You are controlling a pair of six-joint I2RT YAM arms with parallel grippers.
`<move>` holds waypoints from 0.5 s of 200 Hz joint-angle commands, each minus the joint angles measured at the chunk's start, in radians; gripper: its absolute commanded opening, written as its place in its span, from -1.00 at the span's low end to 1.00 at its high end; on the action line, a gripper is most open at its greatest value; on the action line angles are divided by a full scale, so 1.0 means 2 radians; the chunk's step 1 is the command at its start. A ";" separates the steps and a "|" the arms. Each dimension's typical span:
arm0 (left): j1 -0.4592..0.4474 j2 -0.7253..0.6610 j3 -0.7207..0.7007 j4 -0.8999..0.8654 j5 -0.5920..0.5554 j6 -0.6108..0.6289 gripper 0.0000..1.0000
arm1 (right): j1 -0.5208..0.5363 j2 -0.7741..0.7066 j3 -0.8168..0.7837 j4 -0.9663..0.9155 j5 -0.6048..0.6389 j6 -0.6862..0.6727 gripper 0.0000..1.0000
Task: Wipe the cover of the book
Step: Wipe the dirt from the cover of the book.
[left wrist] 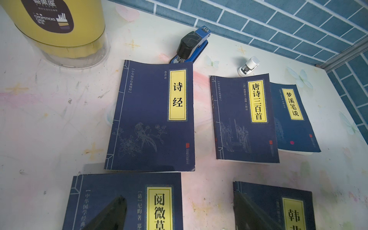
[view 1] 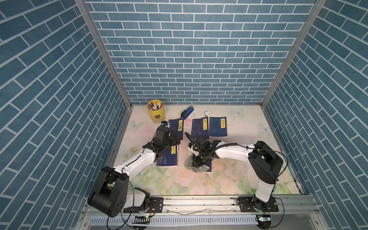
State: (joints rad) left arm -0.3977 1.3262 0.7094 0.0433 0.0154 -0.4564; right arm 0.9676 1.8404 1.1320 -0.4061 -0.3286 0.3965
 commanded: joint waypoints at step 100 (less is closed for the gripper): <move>0.032 -0.042 -0.030 0.002 -0.004 -0.003 0.78 | 0.005 0.041 0.004 -0.028 -0.018 0.005 -0.85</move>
State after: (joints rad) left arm -0.3519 1.2633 0.6697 0.0422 0.0154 -0.4595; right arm 0.9676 1.8885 1.1843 -0.4080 -0.3794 0.3962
